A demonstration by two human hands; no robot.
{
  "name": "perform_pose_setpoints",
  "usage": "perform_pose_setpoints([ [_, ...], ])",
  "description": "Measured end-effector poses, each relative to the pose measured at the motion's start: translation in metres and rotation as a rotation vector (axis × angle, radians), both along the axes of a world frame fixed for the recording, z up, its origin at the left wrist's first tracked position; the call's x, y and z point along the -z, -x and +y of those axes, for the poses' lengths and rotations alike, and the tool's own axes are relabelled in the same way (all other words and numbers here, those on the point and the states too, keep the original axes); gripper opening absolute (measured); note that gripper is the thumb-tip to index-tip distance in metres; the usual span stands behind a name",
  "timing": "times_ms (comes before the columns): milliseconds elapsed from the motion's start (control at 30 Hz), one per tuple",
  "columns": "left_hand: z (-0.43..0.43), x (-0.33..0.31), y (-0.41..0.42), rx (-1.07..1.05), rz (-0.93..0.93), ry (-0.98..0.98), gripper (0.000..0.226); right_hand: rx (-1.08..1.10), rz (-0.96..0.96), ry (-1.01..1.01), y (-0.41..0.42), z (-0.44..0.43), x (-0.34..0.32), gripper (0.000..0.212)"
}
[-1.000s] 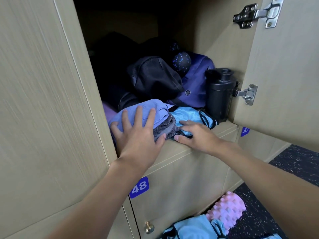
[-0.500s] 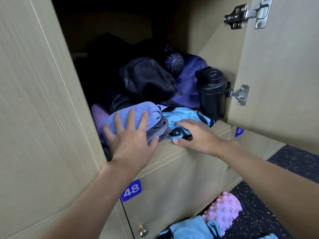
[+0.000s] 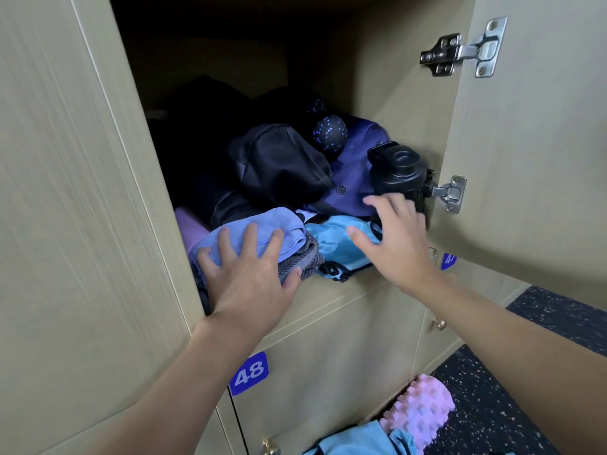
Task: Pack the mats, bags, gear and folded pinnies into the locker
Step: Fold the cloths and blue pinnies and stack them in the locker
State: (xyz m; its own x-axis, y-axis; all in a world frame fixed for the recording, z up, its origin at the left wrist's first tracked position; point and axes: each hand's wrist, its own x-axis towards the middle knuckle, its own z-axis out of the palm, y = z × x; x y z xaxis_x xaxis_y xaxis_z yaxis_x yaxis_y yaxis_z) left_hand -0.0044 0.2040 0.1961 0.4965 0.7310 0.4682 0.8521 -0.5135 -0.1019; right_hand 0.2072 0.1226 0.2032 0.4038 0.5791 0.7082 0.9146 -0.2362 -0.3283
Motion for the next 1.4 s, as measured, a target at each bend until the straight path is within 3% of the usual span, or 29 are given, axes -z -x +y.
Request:
perform_pose_setpoints([
  [100, 0.001, 0.000, -0.001, -0.010, 0.008, -0.009, 0.067, 0.177, -0.158, -0.116, -0.014, 0.004, -0.029, 0.067],
  [233, 0.002, 0.000, -0.001, -0.019, 0.003, -0.011, 0.067, 0.301, -0.147, -0.032, -0.032, 0.014, -0.056, 0.079],
  [367, 0.001, 0.000, 0.000, -0.030, 0.014, -0.012, 0.069, 0.227, -0.015, 0.134, -0.049, 0.020, -0.064, 0.076],
  [600, -0.001, -0.003, -0.001, -0.021, -0.001, 0.008, 0.069, 0.182, 0.150, 0.073, -0.054, 0.027, -0.064, 0.075],
  [767, -0.002, -0.004, -0.001, -0.014, -0.027, 0.032, 0.069, 0.381, -0.064, 0.140, -0.055, 0.031, -0.060, 0.070],
  [1067, -0.007, -0.014, -0.001, 0.025, -0.110, 0.046, 0.068, 0.299, 0.054, 0.069, -0.049, 0.018, -0.051, 0.105],
  [1233, -0.009, -0.016, -0.002, 0.057, -0.163, 0.033, 0.066, 0.345, -0.103, -0.057, -0.026, 0.006, -0.041, 0.084],
  [1300, -0.010, -0.016, -0.002, 0.073, -0.181, 0.013, 0.064, 0.144, -0.134, -0.046, -0.013, 0.004, -0.029, 0.068],
  [1400, -0.010, -0.016, -0.001, 0.078, -0.189, 0.025, 0.064, -0.146, 0.007, 0.231, 0.005, 0.009, 0.005, 0.056],
])
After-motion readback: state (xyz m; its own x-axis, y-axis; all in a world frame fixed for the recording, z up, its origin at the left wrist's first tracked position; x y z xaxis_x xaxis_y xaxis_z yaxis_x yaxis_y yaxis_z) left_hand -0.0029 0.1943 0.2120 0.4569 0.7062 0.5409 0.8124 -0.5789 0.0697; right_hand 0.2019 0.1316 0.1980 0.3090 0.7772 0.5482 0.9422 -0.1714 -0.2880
